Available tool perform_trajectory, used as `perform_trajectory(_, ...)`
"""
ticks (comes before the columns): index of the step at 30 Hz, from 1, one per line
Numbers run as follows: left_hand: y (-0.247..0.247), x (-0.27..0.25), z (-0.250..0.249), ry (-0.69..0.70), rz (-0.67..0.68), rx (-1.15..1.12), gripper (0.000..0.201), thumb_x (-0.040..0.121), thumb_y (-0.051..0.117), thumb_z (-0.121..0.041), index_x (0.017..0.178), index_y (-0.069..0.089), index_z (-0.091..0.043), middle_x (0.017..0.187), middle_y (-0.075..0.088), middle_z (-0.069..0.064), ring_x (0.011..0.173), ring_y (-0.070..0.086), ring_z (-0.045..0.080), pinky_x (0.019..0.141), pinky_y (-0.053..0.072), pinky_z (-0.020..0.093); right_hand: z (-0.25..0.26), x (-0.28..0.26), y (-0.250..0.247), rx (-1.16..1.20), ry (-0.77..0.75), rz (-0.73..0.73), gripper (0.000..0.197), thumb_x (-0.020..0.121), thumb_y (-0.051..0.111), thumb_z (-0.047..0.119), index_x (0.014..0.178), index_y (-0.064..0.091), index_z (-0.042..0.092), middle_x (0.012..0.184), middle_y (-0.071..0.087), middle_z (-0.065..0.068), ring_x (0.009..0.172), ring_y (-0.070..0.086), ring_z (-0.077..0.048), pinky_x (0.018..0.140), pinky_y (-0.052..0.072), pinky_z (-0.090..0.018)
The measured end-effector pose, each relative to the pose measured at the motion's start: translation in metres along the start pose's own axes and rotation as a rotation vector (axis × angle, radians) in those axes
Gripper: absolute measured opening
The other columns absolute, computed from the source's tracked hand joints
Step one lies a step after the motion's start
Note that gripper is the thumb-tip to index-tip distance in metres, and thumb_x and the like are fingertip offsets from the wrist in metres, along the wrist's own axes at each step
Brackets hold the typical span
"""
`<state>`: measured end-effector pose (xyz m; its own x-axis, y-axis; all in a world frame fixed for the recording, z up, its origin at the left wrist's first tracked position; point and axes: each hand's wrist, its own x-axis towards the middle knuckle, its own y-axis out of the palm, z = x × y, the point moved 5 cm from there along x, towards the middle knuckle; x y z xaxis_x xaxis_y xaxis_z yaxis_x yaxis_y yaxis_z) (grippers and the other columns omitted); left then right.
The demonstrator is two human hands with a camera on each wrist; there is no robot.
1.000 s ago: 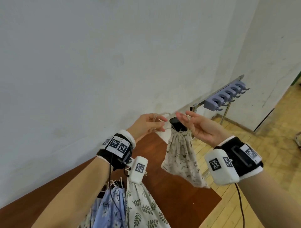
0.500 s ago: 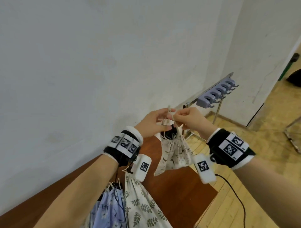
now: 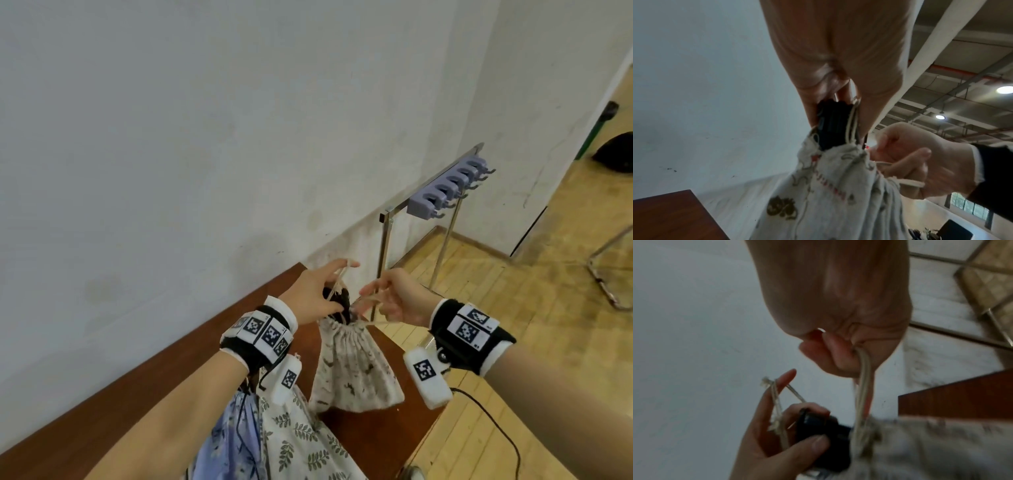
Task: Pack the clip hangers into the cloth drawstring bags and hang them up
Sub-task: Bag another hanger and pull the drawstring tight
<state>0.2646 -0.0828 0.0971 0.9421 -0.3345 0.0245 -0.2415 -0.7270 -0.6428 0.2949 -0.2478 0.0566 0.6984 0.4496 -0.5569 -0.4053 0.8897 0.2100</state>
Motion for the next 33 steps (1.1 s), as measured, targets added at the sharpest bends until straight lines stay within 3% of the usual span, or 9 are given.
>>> perform_trajectory(2, 0.012, -0.003, 0.002, 0.001, 0.089, 0.047, 0.079, 0.073, 0.067, -0.001, 0.126, 0.04, -0.054, 0.085, 0.07, 0.014, 0.083, 0.067, 0.033, 0.083, 0.055, 0.047, -0.013, 0.003, -0.005, -0.346, 0.081, 0.014, 0.038, 0.097, 0.043, 0.031, 0.107, 0.061, -0.001, 0.075, 0.064, -0.012, 0.039, 0.035, -0.009, 0.035, 0.029, -0.018)
perform_trajectory(4, 0.023, -0.004, 0.004, 0.023, 0.141, 0.094, 0.083, 0.073, 0.066, -0.003, 0.128, 0.036, -0.058, 0.086, 0.068, 0.018, 0.081, 0.066, 0.037, 0.083, 0.053, 0.054, -0.024, 0.005, -0.002, -0.766, 0.115, 0.124, 0.039, 0.095, 0.053, 0.045, 0.088, 0.068, 0.009, 0.061, 0.056, 0.001, 0.042, 0.035, -0.01, 0.041, 0.029, -0.019)
perform_trajectory(7, 0.031, -0.001, 0.005, 0.054, 0.191, 0.141, 0.085, 0.071, 0.069, -0.006, 0.131, 0.034, -0.056, 0.084, 0.066, 0.02, 0.077, 0.064, 0.034, 0.077, 0.052, 0.056, -0.031, 0.005, 0.014, -1.079, -0.018, 0.194, 0.033, 0.095, 0.055, 0.037, 0.074, 0.066, 0.013, 0.056, 0.055, 0.005, 0.045, 0.04, -0.012, 0.05, 0.036, -0.022)
perform_trajectory(11, 0.037, 0.001, 0.006, 0.003, 0.204, 0.165, 0.076, 0.075, 0.077, -0.023, 0.137, 0.036, -0.039, 0.096, 0.067, 0.013, 0.086, 0.064, 0.032, 0.084, 0.053, 0.046, -0.036, 0.008, 0.015, -0.978, -0.036, 0.104, 0.02, 0.097, 0.046, 0.007, 0.092, 0.065, 0.012, 0.059, 0.066, 0.002, 0.048, 0.059, -0.013, 0.051, 0.044, -0.023)
perform_trajectory(14, 0.037, 0.003, 0.013, -0.034, 0.133, 0.154, 0.07, 0.073, 0.079, -0.028, 0.133, 0.043, -0.028, 0.094, 0.067, 0.008, 0.086, 0.063, 0.025, 0.084, 0.052, 0.044, -0.029, 0.012, 0.008, -0.878, -0.111, -0.045, 0.021, 0.093, 0.053, 0.009, 0.077, 0.066, 0.008, 0.053, 0.055, -0.004, 0.042, 0.048, -0.014, 0.05, 0.043, -0.023)
perform_trajectory(17, 0.043, 0.005, 0.019, -0.063, 0.132, 0.098, 0.072, 0.071, 0.081, -0.028, 0.135, 0.047, -0.026, 0.119, 0.065, 0.003, 0.111, 0.061, 0.017, 0.099, 0.049, 0.039, -0.017, 0.004, -0.005, -0.666, -0.13, -0.154, 0.027, 0.093, 0.055, 0.007, 0.068, 0.065, 0.003, 0.053, 0.053, 0.0, 0.037, 0.038, -0.008, 0.038, 0.031, -0.016)
perform_trajectory(24, 0.041, 0.011, 0.02, -0.109, 0.174, 0.113, 0.079, 0.072, 0.082, -0.027, 0.141, 0.045, -0.027, 0.139, 0.054, 0.002, 0.128, 0.049, 0.016, 0.11, 0.038, 0.035, -0.009, -0.02, -0.012, -0.384, -0.069, 0.031, 0.028, 0.09, 0.049, 0.001, 0.065, 0.06, -0.001, 0.048, 0.053, 0.003, 0.041, 0.029, -0.007, 0.038, 0.02, -0.015)
perform_trajectory(30, 0.045, 0.013, 0.005, -0.07, 0.188, 0.121, 0.068, 0.074, 0.08, -0.02, 0.136, 0.052, -0.02, 0.128, 0.062, 0.001, 0.118, 0.056, 0.014, 0.103, 0.04, 0.025, 0.007, -0.033, -0.007, -0.373, -0.028, 0.116, 0.026, 0.091, 0.048, 0.0, 0.067, 0.06, 0.0, 0.052, 0.054, 0.0, 0.039, 0.033, -0.006, 0.035, 0.026, -0.013)
perform_trajectory(33, 0.046, 0.019, 0.001, -0.059, 0.19, 0.092, 0.056, 0.069, 0.082, -0.022, 0.121, 0.062, -0.016, 0.112, 0.069, 0.002, 0.102, 0.063, 0.016, 0.099, 0.047, 0.037, 0.008, -0.034, 0.004, -0.233, -0.011, 0.162, 0.019, 0.095, 0.049, 0.006, 0.087, 0.065, -0.001, 0.074, 0.064, -0.007, 0.054, 0.05, -0.009, 0.049, 0.044, -0.015)
